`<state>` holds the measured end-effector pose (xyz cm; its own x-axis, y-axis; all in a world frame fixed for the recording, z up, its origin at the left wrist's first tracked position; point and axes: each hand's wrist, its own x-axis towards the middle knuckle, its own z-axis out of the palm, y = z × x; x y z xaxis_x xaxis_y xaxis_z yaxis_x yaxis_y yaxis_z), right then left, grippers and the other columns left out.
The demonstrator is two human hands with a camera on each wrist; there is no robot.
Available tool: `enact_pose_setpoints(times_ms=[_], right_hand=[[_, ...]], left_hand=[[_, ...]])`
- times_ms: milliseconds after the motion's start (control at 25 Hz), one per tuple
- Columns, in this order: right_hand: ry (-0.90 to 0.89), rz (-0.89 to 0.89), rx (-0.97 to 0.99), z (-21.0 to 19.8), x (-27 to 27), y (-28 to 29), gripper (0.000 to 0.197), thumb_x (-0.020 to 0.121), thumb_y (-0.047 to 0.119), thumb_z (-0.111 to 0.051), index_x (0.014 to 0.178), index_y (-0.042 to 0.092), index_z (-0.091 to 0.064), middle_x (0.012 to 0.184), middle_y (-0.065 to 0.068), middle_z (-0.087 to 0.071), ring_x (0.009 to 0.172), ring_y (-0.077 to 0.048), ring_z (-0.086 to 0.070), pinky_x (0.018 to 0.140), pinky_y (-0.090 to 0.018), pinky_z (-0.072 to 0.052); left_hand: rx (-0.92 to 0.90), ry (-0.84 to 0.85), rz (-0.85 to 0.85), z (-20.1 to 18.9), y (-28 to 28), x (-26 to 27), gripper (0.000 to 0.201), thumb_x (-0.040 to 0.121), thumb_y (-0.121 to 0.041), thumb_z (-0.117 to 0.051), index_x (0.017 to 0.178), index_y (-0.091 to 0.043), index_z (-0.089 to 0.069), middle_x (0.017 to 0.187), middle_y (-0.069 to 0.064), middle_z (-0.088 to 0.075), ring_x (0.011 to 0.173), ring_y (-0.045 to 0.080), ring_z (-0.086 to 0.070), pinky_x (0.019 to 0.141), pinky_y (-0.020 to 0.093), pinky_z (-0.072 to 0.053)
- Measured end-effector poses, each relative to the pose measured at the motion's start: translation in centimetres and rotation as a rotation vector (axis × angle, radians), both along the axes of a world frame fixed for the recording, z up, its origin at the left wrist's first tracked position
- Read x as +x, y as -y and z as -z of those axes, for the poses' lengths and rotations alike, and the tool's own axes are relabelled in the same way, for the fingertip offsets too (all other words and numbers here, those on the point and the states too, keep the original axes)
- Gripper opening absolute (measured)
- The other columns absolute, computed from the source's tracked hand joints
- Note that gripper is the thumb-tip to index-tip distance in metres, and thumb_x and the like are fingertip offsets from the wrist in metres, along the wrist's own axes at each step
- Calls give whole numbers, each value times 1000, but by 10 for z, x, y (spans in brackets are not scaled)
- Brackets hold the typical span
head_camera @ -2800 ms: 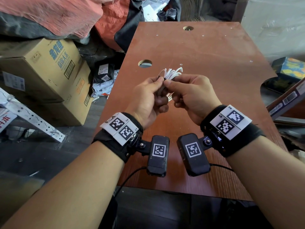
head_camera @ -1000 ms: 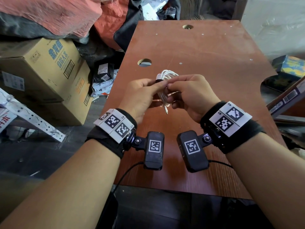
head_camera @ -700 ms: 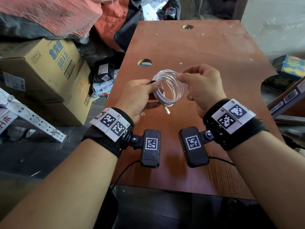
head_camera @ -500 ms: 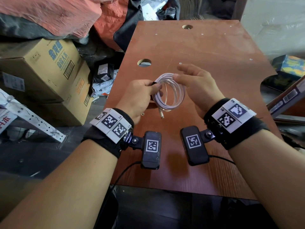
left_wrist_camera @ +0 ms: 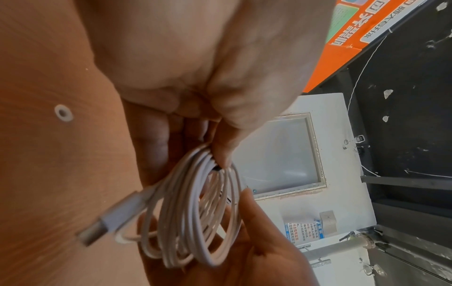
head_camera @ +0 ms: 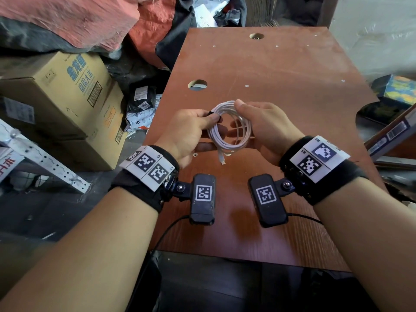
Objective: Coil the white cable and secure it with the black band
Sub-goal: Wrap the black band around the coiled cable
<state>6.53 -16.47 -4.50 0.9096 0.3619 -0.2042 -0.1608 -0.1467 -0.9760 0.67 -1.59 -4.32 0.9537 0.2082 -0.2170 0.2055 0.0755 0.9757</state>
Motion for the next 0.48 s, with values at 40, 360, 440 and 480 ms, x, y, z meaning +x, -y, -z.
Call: enact_pose_setpoints(times_ms=[40, 360, 440, 480], right_hand=[[11, 9, -2, 1, 0, 0, 29, 99, 36, -51, 100, 12, -68, 92, -12, -62, 79, -25, -67, 79, -47, -58], [-49, 112, -10, 13, 4, 1, 15, 95, 15, -62, 93, 1, -67, 73, -12, -63, 61, -21, -65, 62, -35, -59], [-53, 138, -15, 19, 6, 1, 15, 93, 13, -65, 95, -2, -67, 72, -13, -63, 61, -22, -65, 62, -36, -59], [-36, 148, -28, 22, 6, 1, 15, 91, 12, -67, 94, -3, -68, 71, -12, -63, 60, -22, -65, 64, -38, -59]], left_hand=[[2, 5, -21, 1, 0, 0, 17, 100, -12, -54, 102, 0, -67, 80, 12, -70, 67, 17, -69, 55, 30, -56], [176, -49, -117, 11, -3, 4, 15, 83, -18, -77, 90, -5, -76, 86, 10, -76, 85, 23, -71, 71, 44, -61], [206, -81, -102, 12, -4, 4, 19, 76, -9, -82, 93, -6, -76, 91, 12, -76, 89, 24, -72, 80, 43, -59], [216, -93, -101, 13, -4, 4, 24, 73, -3, -82, 95, -6, -74, 94, 13, -76, 90, 25, -72, 82, 43, -59]])
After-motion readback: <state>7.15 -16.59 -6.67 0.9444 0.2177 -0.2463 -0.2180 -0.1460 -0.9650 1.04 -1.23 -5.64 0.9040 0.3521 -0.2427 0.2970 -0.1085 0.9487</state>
